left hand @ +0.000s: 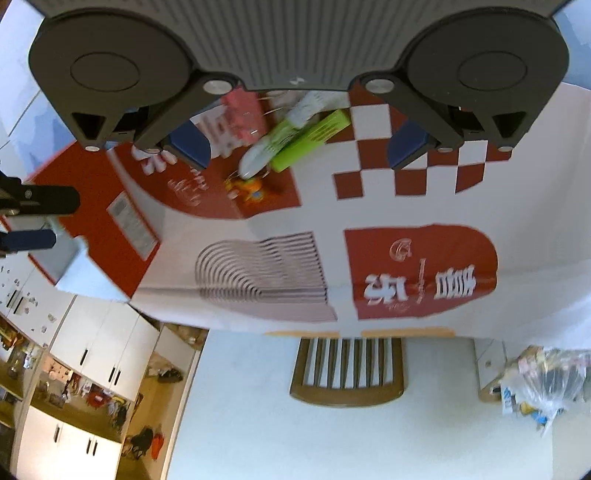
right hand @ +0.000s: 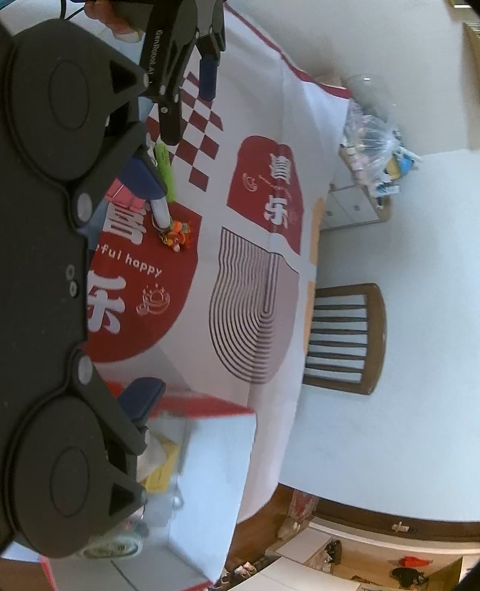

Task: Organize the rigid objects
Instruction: 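Withdraw both tools from the shoebox toward the remaining items on the cloth, then grasp the lime-green highlighter with the left tool while the right tool grasps the orange dragon keychain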

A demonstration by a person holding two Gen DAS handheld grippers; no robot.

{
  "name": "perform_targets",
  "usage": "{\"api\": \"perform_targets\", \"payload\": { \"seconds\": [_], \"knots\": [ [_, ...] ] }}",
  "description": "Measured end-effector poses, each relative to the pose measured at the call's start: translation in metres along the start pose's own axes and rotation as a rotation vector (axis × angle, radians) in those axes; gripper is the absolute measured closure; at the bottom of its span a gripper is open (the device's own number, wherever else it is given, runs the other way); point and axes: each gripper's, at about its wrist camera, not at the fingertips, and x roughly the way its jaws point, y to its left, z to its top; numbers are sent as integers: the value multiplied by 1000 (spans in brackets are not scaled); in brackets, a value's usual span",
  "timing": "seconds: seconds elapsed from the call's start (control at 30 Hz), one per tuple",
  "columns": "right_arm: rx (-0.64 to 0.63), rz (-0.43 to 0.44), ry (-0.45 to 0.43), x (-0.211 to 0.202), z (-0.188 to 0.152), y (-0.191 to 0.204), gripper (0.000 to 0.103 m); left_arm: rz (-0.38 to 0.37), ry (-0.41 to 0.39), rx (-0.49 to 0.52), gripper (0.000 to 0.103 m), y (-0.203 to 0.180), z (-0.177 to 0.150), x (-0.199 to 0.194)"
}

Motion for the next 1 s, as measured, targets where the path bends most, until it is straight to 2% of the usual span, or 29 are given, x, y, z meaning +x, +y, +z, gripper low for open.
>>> {"api": "perform_targets", "payload": {
  "seconds": [0.2,0.3,0.43,0.73,0.9,1.0],
  "knots": [
    [-72,-24,51,34,6,25,2,35,28,-12,1,21,-9,23],
    [-81,-24,72,51,9,32,3,16,44,-11,1,30,-12,33],
    [-99,-32,104,76,13,38,9,26,61,-5,1,36,-15,45],
    [-136,-34,160,117,21,48,23,23,63,79,2,34,-18,62],
    [-163,-19,187,134,22,56,26,13,59,88,5,36,-17,67],
    [-173,-15,205,143,21,58,28,3,50,97,11,35,-16,68]
  ]
}}
